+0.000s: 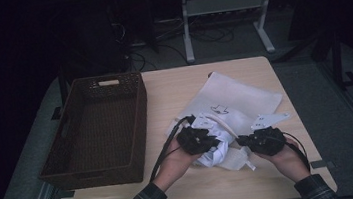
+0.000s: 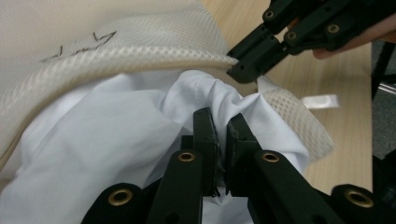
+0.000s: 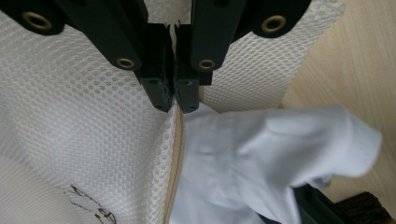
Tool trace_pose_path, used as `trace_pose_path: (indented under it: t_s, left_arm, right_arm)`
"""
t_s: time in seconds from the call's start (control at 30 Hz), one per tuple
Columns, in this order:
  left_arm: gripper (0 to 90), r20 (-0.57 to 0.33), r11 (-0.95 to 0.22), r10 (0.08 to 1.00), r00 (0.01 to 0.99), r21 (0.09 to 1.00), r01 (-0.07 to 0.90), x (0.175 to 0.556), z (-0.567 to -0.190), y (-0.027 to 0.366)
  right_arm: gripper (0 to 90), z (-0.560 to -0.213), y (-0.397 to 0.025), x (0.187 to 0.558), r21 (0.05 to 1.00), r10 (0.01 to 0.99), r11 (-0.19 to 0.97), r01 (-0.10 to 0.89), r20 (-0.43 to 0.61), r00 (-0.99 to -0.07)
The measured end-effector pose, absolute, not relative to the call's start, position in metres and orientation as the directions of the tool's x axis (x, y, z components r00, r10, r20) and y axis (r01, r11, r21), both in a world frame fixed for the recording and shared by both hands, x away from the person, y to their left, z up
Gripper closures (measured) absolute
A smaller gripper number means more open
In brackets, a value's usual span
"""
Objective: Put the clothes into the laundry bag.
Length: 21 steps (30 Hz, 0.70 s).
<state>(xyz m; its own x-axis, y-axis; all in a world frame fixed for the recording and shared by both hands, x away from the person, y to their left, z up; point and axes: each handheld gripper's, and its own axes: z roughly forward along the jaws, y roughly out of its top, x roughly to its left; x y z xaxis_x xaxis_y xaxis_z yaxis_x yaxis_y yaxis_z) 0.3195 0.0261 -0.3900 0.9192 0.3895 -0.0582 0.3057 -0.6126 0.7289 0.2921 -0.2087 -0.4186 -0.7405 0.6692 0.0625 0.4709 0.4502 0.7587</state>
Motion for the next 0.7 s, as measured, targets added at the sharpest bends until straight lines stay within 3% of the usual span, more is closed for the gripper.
trace_pose_path:
  t_s: [0.23, 0.7]
  left_arm:
    - [85.4, -0.025, -0.631, 0.421, 0.907, 0.71, 0.312, 0.336, -0.402, 0.002]
    - [83.3, -0.038, -0.553, 0.524, 0.851, 0.745, 0.373, 0.358, -0.429, -0.02]
  right_arm:
    - [86.0, -0.413, -0.212, 0.291, 0.777, 0.669, 0.428, 0.462, 0.071, -0.739]
    - [86.2, -0.413, -0.215, 0.292, 0.776, 0.674, 0.424, 0.467, 0.074, -0.735]
